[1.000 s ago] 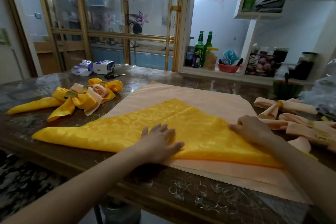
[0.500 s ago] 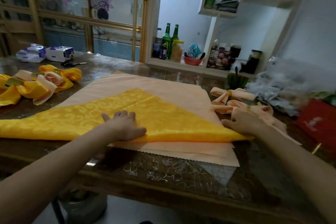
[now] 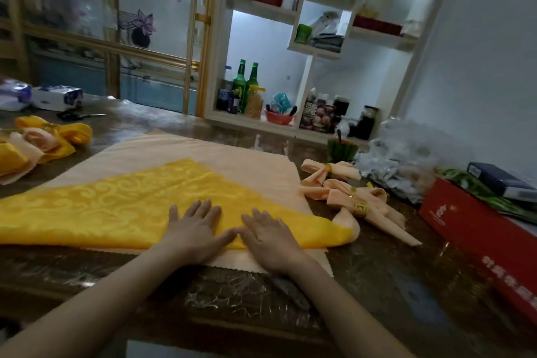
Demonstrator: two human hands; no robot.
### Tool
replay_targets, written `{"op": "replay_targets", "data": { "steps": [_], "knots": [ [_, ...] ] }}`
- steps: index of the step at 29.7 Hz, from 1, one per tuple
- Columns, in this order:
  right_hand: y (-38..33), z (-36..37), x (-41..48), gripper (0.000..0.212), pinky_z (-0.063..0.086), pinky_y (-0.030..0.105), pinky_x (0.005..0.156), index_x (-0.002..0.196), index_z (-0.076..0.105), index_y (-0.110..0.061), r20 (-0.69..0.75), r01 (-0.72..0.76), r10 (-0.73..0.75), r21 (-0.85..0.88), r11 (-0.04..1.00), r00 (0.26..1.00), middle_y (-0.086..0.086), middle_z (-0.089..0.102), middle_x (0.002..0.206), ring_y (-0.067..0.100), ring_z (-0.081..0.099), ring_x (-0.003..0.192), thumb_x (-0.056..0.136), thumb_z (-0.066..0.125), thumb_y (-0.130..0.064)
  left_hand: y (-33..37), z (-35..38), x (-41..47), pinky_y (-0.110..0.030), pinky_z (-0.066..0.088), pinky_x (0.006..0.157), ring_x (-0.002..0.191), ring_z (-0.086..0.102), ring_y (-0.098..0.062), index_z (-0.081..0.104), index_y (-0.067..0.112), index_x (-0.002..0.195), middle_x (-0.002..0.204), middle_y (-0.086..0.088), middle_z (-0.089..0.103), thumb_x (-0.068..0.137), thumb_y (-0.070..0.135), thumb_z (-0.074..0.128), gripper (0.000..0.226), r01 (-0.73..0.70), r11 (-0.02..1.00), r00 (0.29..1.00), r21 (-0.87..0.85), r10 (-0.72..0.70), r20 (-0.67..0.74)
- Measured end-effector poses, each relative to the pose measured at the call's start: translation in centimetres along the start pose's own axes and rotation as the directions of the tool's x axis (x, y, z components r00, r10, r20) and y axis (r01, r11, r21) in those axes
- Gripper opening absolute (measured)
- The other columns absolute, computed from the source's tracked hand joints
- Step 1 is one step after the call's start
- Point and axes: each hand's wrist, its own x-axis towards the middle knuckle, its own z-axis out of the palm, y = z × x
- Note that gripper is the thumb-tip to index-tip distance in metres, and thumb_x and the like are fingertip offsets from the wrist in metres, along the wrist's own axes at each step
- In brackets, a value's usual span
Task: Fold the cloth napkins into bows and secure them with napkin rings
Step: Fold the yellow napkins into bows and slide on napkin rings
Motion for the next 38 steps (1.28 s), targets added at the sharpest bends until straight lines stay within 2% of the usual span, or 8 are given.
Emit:
{"op": "replay_targets", "data": {
  "steps": [5,9,11,13,16,19,25,38],
  "knots": [
    [7.5,-1.6,-3.1,0.054,0.000,0.036,0.116,0.151,0.005,-0.025,0.097,-0.183,0.185,-0.033,0.983,0.978,0.002,-0.005,0.159,0.020,-0.004,0.146,0.102,0.017,-0.042,0.1,-0.5,-0.5,-0.053,-0.010,0.113,0.145,-0.010,-0.017,0.003,0.025,0.151,0.158,0.002,-0.009,0.055,0.089,0.007,0.115,-0.011,1.000,0.999,-0.011,0.011,0.032],
    [8.6,-3.0,-4.4,0.054,0.002,0.032,0.116,0.151,0.010,-0.019,0.050,-0.228,0.229,-0.022,0.973,0.972,0.004,0.001,0.159,0.019,-0.001,0.146,0.103,0.026,-0.037,0.3,-0.5,-0.5,-0.055,-0.010,0.113,0.145,-0.011,-0.018,0.001,0.024,0.151,0.158,0.000,-0.009,0.055,0.089,0.010,0.116,-0.020,1.000,0.999,0.001,0.020,0.047],
    [6.8,-3.5,-4.4,0.052,0.005,0.031,0.117,0.150,0.015,-0.019,-0.115,-0.183,0.168,-0.139,0.973,0.979,0.003,0.007,0.159,0.019,0.004,0.146,0.101,0.034,-0.021,0.5,-0.5,-0.6,-0.057,-0.012,0.110,0.145,-0.011,-0.019,0.001,0.024,0.151,0.158,-0.001,-0.009,0.050,0.091,0.004,0.121,-0.030,0.999,0.999,0.022,0.029,0.036],
    [3.7,-3.5,-3.6,0.053,0.011,0.028,0.116,0.147,0.025,-0.020,-0.247,-0.074,0.054,-0.073,0.995,0.967,0.001,0.018,0.157,0.016,0.014,0.144,0.097,0.040,-0.009,0.4,-0.5,-0.8,-0.059,-0.014,0.108,0.145,-0.010,-0.020,0.002,0.024,0.151,0.158,-0.002,-0.007,0.058,0.091,0.000,0.115,-0.029,0.998,0.999,0.054,0.030,-0.011],
    [-1.8,-3.2,-2.5,0.048,0.017,0.023,0.113,0.142,0.035,-0.017,-0.273,0.154,-0.140,0.030,0.988,0.952,0.002,0.032,0.151,0.014,0.024,0.141,0.096,0.042,-0.006,-0.3,-0.4,-1.0,-0.058,-0.011,0.110,0.146,-0.007,-0.018,0.007,0.024,0.150,0.159,-0.002,-0.001,0.064,0.084,-0.015,0.107,0.006,0.998,0.991,0.064,0.002,-0.134],
    [-6.2,-2.6,-0.5,0.045,0.017,0.022,0.110,0.142,0.035,-0.015,-0.202,0.255,-0.237,0.067,0.965,0.950,0.004,0.032,0.151,0.016,0.024,0.141,0.098,0.040,-0.010,-3.1,-1.3,-1.9,-0.054,-0.005,0.113,0.146,-0.006,-0.018,0.007,0.021,0.150,0.159,-0.002,-0.001,0.098,0.052,0.018,0.062,0.125,0.992,0.978,0.007,-0.122,-0.171],
    [-9.0,1.1,3.0,0.057,-0.002,0.035,0.116,0.152,0.004,-0.024,0.186,0.229,-0.219,-0.034,0.973,0.958,0.004,-0.008,0.159,0.020,-0.007,0.146,0.101,0.020,-0.046,-13.3,-2.0,-7.3,-0.047,-0.004,0.116,0.145,-0.009,-0.020,0.004,0.022,0.151,0.158,-0.003,-0.007,0.099,0.051,0.015,0.061,0.271,0.963,0.962,0.010,-0.271,-0.025],
    [-9.0,1.6,2.9,0.067,-0.007,0.032,0.115,0.150,-0.005,-0.030,0.192,0.225,-0.210,-0.060,0.972,0.959,-0.004,-0.016,0.157,0.014,-0.014,0.145,0.091,0.007,-0.058,-29.1,-2.7,-13.8,-0.049,-0.003,0.115,0.146,-0.005,-0.016,0.005,0.021,0.151,0.158,0.002,-0.005,0.096,0.056,0.014,0.065,0.621,0.783,0.779,-0.040,-0.622,-0.083]
  ]
}}
